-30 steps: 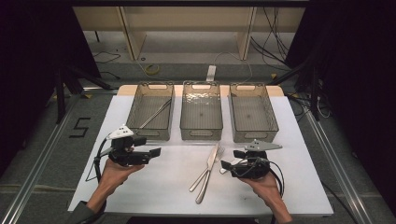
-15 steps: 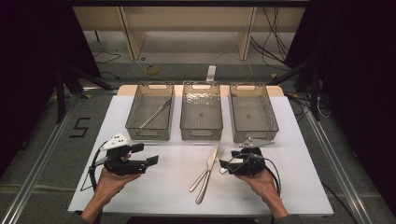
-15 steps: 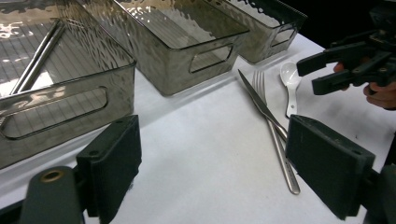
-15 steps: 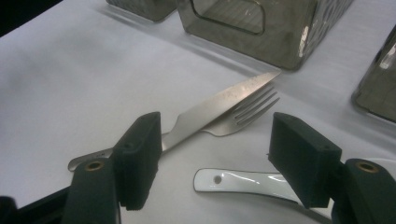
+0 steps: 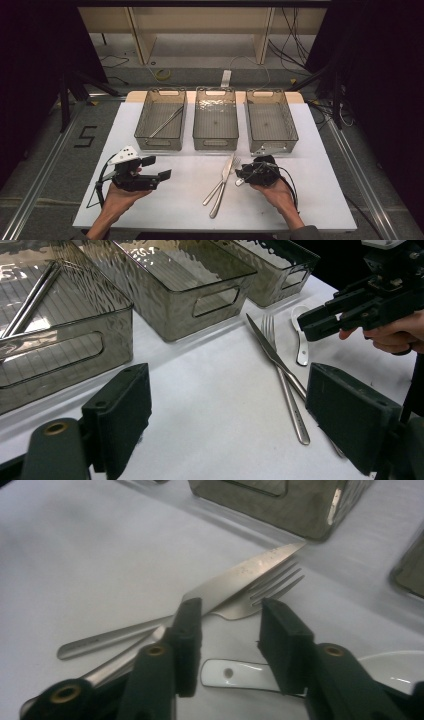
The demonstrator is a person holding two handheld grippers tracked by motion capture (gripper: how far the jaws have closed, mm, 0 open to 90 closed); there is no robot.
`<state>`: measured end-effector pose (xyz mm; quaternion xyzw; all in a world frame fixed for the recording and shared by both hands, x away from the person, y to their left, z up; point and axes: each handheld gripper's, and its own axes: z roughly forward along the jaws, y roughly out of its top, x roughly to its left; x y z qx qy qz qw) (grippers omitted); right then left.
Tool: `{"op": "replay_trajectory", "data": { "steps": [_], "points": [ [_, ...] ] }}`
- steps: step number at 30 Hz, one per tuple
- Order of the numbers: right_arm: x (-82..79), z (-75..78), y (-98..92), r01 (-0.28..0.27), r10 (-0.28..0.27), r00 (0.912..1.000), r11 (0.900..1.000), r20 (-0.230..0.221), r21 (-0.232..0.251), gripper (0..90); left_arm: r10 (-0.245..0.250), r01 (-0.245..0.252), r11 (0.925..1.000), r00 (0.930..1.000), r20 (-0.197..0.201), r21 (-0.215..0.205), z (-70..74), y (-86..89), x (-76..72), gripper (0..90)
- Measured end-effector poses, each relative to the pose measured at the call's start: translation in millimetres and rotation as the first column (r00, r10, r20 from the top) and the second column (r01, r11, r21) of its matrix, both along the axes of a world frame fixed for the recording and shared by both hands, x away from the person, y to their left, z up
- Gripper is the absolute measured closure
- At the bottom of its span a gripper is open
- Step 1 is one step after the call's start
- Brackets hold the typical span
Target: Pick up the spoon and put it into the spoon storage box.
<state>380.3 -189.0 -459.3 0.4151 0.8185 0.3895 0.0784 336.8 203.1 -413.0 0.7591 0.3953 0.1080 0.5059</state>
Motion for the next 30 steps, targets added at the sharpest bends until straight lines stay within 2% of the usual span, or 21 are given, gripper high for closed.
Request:
{"op": "replay_trajectory", "data": {
  "steps": [5, 11, 22, 28, 30],
  "points": [
    [2.3, -2.0, 3.3, 0.006, -0.006, 1.0, 1.0, 0.005, -0.03, 79.7, -0.003, 0.003, 1.0, 1.0, 0.0, -0.003, 0.0, -0.8, -0.8, 18.2],
    [5.6, -7.6, 8.1, -0.003, 0.003, 1.0, 0.998, -0.007, -0.066, 89.3, -0.024, 0.024, 0.9996, 0.9996, 0.014, 0.013, 0.1, -5.2, -1.7, 18.2],
    [6.4, -17.3, 17.4, -0.032, 0.024, 0.998, 0.992, -0.059, -0.124, 90.0, -0.035, 0.034, 0.999, 0.9992, 0.02, 0.028, -0.8, -7.6, -3.5, 18.2],
    [5.7, -19.4, 19.6, -0.054, 0.044, 0.9962, 0.989, -0.075, -0.139, 90.0, -0.037, 0.036, 0.9987, 0.9992, 0.019, 0.035, -1.3, -6.9, -3.3, 18.2],
    [4.4, -19.3, 19.3, -0.054, 0.041, 0.9947, 0.987, -0.094, -0.149, 90.0, -0.035, 0.034, 0.9988, 0.9992, 0.022, 0.035, -1.1, -6.6, -3.5, 18.2]
  ]
}}
